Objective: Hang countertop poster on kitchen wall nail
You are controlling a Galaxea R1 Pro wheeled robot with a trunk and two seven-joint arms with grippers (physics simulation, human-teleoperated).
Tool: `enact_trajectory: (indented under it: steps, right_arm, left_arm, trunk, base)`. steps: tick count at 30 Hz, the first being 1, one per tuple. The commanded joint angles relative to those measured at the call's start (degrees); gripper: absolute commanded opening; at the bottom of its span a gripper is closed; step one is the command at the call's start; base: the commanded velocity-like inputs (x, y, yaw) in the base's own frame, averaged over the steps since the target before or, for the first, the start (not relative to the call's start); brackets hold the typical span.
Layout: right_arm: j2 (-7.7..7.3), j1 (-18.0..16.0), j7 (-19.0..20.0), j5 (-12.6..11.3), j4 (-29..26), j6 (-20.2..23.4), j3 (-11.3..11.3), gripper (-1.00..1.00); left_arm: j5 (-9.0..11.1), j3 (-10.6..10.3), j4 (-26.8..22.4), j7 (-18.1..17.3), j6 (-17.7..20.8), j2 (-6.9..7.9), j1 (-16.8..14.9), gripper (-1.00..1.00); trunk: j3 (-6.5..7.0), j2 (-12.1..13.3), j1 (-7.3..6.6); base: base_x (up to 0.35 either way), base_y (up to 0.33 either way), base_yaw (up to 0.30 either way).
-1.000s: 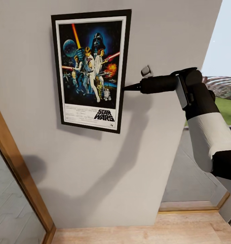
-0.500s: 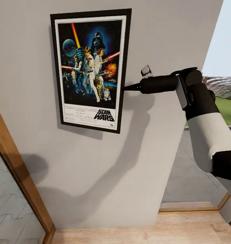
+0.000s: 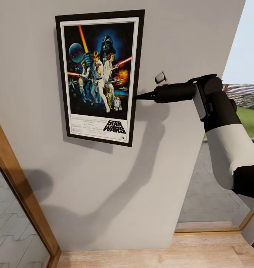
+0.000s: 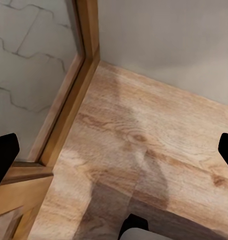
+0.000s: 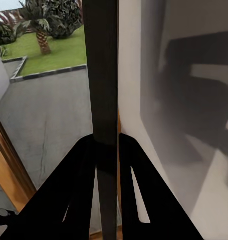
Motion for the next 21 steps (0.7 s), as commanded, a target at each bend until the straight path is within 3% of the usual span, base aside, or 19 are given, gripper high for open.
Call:
enact_trajectory:
  steps: [1,6,21]
  right_arm:
    - [-0.07,-0.02,0.02,-0.52,0.19,0.22,0.16,-1.00]
    - [-0.09,0.02,0.07,-0.55,0.31,-2.05,0.16,-1.00]
    - [-0.08,0.03,0.17,-0.56,0.52,-2.48,0.16,-1.00]
  left_arm:
    - [0.03,0.16,0.13,-0.38,0.10,0.11,-0.01,1.00]
    - [0.05,0.16,0.28,-0.40,0.13,0.22,-0.01,1.00]
    - [0.06,0.16,0.34,-0.41,0.19,0.26,-0.01,1.00]
  trunk:
    - [-0.12,-0.13,0.04]
    - [-0.12,-0.13,0.04]
    - [-0.12,-0.13,0.04]
  base:
    - [0.000,0.000,0.000]
    - [0.000,0.000,0.000]
    - [0.000,0.000,0.000]
